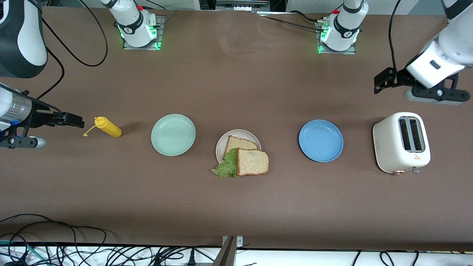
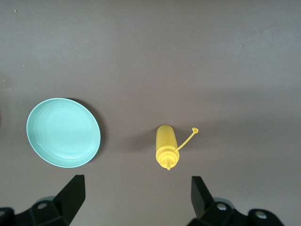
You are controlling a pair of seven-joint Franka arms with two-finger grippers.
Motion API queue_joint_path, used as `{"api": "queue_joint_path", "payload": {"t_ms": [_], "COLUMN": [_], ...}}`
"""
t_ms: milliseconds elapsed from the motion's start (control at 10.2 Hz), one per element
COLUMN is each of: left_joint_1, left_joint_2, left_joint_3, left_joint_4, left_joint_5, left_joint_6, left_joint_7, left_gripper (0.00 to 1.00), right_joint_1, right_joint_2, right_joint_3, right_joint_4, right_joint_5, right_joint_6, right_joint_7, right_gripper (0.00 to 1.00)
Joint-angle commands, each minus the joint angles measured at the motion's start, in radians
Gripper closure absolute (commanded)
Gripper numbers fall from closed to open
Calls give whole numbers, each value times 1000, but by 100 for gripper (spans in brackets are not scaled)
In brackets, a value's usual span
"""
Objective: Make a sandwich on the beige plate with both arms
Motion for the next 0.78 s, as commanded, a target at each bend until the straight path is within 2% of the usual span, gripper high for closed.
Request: {"api": "queue_joint_path", "payload": {"t_ms": [0,687], "left_joint_1": [-25,-5], "left_joint_2": [-32,5], "left_joint_3": [9,7], "left_joint_4": [-34,-1], "left_joint_5": [-9,-6], "left_joint_6": [17,6], "left_joint_7": [-7,-46], "left_gripper": [0,0], "right_joint_1": [3,3], "right_joint_2": [-25,-23], "right_joint_3": [1,0], "right_joint_4": [-18,-18], "right_joint_5": [-9,-6], "right_joint_6": [9,11], "right_joint_7": [18,15], "right_gripper": [0,0]}}
